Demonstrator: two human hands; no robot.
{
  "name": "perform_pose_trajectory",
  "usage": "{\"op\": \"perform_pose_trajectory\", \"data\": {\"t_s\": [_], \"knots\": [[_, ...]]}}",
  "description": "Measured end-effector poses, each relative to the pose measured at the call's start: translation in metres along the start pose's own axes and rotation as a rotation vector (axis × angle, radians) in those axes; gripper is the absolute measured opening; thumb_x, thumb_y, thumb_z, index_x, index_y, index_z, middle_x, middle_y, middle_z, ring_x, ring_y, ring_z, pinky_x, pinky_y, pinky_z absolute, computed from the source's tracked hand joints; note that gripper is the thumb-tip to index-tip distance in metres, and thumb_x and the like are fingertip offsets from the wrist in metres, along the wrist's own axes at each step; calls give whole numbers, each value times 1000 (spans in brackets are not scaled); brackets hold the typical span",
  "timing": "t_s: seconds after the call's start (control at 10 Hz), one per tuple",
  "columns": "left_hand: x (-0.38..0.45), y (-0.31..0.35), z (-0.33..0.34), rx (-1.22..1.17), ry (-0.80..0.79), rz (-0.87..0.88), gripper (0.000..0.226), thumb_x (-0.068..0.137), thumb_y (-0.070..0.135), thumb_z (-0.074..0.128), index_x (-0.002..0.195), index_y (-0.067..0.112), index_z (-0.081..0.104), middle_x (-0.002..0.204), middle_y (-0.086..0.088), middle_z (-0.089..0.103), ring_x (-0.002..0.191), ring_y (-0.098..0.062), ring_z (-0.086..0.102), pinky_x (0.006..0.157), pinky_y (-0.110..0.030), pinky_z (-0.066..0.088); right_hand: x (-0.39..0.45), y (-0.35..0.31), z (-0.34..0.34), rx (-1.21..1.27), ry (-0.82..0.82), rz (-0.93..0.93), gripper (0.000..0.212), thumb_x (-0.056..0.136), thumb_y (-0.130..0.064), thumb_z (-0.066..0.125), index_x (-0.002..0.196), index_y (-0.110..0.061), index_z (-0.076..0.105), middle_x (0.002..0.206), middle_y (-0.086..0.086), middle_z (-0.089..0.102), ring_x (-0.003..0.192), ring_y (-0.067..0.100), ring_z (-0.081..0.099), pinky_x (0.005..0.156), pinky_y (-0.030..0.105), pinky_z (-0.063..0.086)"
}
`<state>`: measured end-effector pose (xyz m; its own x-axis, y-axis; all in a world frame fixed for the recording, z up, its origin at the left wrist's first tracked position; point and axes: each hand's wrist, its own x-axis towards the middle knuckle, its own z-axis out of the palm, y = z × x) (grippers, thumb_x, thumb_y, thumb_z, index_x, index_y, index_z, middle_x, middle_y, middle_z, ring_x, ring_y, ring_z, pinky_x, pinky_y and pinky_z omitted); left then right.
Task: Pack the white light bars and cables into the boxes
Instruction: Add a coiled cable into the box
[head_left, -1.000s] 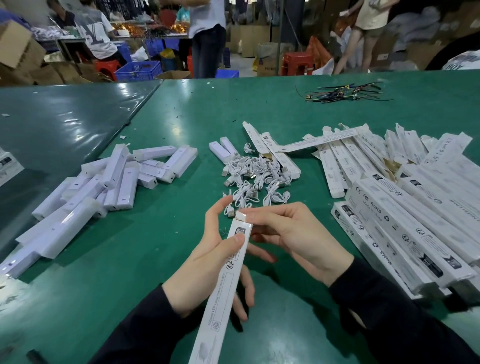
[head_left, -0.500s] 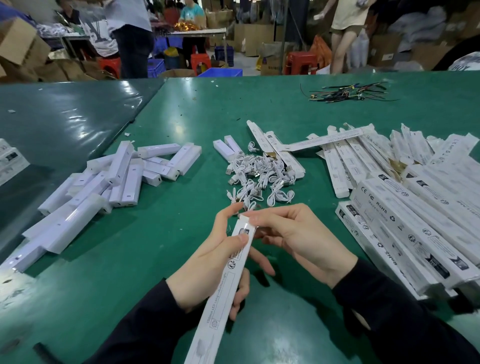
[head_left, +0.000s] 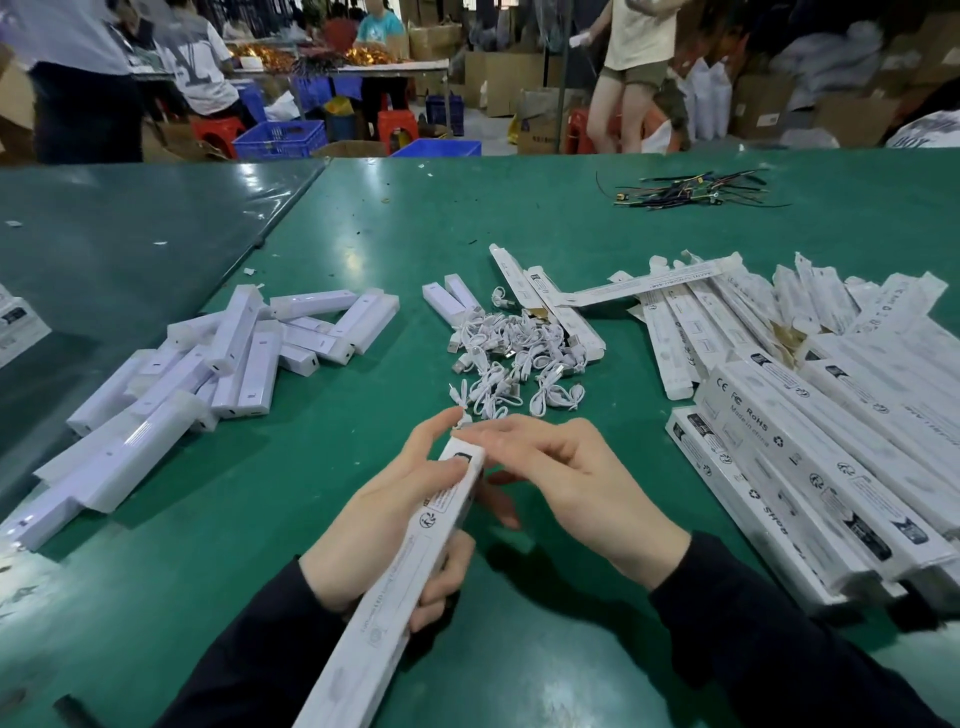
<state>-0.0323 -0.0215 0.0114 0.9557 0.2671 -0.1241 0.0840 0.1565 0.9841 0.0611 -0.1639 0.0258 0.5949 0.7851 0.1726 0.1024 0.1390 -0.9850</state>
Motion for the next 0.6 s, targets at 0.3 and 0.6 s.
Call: {"op": "perform_pose_trajectory", "data": {"t_s": [0.3,0.6], "knots": [[-4,14,8,-450,-430,-372,39,102,12,46,140,9,42,87,-16,60,57,-20,65,45,-21,53,3,2,-5,-3,-220,47,26,77,-5,78,98,-10,64,86,1,69,73,12,63,69,23,53],[-13,22,3,-559,179,233,82,66,70,65,126,13,57,119,-18,67,61,-20,63,42,-23,50,11,7,-27,-37,238,363,47,89,-53,59,75,-9,65,49,4,50,33,13,38,40,22,42]]}}
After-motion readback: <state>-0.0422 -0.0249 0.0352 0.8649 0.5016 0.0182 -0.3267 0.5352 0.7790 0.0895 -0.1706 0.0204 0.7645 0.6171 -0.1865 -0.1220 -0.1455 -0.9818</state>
